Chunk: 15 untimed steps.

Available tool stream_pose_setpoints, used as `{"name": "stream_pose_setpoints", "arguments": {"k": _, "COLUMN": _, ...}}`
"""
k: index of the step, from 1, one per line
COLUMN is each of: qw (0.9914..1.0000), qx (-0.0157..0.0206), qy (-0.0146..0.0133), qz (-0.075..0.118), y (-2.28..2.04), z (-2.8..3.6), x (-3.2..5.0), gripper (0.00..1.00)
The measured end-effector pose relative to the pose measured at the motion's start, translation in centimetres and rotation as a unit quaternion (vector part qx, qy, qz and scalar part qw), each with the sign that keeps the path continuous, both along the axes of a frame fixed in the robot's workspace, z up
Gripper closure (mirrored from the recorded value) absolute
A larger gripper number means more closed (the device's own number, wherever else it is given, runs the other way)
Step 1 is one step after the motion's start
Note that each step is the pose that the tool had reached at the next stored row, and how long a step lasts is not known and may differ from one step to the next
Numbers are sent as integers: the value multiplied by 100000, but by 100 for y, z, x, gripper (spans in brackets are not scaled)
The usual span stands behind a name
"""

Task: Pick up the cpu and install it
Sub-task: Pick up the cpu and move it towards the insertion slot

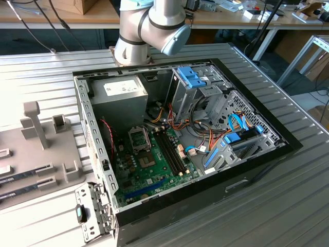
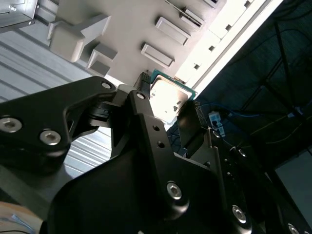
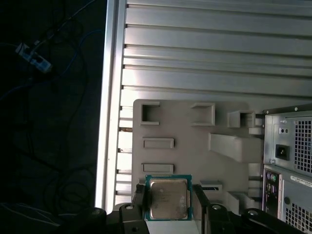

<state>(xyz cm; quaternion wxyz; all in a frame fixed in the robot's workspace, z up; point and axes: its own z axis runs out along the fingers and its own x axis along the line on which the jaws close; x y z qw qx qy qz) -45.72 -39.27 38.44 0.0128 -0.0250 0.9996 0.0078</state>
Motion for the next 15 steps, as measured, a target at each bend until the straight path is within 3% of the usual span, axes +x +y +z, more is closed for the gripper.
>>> {"name": "stream_pose_setpoints", "arguments": {"k": 15, "qw": 100000, "qx": -1, "qy": -6, "qz": -1, "y": 0, "z": -1, "x": 255, "gripper": 53}}
